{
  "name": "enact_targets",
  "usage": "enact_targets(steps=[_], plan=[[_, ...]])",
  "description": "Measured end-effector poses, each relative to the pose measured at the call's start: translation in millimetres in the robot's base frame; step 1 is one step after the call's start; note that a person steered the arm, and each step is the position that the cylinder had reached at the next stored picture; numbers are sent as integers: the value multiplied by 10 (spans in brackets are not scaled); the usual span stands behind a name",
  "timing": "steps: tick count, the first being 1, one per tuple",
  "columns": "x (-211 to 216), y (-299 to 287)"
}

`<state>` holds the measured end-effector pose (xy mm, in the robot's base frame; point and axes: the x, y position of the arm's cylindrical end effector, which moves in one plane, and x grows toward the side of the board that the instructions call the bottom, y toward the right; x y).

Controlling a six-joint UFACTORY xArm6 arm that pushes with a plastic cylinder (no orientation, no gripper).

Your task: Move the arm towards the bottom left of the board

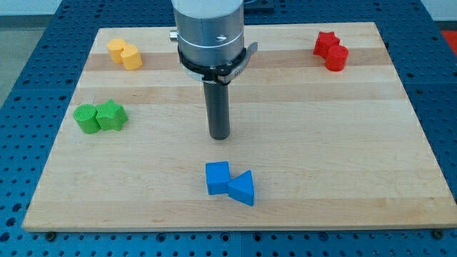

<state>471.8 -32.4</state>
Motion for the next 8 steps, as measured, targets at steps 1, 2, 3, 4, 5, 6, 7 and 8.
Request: enact_targets(steps=[1,2,3,4,5,6,7,8], plan=[[-398,-497],[-886,-1253],[-945,-1486],[-888,-1486],[108,-1385],[241,-1370],[226,-1370],[300,-1468]])
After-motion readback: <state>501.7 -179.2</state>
